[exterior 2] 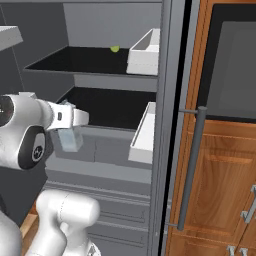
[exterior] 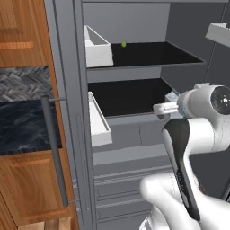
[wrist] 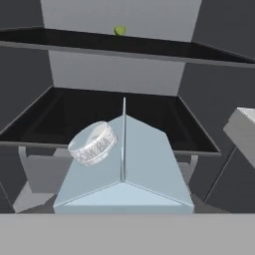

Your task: Take out the milk from the fridge and place it on the tray on the counter. Then take the sugar cube near the tray and place it in the tray.

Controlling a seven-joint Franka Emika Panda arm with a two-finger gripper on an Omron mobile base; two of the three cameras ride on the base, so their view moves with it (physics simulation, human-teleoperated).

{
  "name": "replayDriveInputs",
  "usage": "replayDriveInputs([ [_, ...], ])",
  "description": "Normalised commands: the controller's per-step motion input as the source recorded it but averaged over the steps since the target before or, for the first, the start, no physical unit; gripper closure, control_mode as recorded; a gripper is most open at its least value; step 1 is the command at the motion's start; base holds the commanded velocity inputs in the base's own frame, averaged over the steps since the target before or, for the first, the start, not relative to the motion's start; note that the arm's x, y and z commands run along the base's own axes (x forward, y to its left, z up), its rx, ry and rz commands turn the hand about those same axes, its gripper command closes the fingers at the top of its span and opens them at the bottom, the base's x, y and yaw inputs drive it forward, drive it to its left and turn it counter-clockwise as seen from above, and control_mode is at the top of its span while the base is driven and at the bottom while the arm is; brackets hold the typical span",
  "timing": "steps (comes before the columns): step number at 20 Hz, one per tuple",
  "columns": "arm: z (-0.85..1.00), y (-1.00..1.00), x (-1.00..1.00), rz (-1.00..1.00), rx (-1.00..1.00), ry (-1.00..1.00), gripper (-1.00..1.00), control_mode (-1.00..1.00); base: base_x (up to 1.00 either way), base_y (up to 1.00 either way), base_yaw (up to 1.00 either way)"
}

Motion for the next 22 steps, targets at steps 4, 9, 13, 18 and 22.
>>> replayDriveInputs([
  [4, 0.07, 0.00, -1.00, 0.00, 0.05, 0.00, 1.00, -1.00, 0.00, 0.00, 0.00],
  [9, 0.54, 0.00, -0.95, 0.00, 0.02, 0.00, 1.00, -1.00, 0.00, 0.00, 0.00],
  [13, 0.45, 0.02, -0.46, 0.00, 0.00, 0.04, 1.00, 1.00, -0.49, 0.00, 0.00],
  [18, 0.00, 0.00, 0.00, 0.00, 0.00, 0.00, 1.00, 1.00, -0.99, 0.32, 0.03],
  [22, 0.00, 0.00, 0.00, 0.00, 0.00, 0.00, 1.00, 1.00, -1.00, 0.72, 0.08],
])
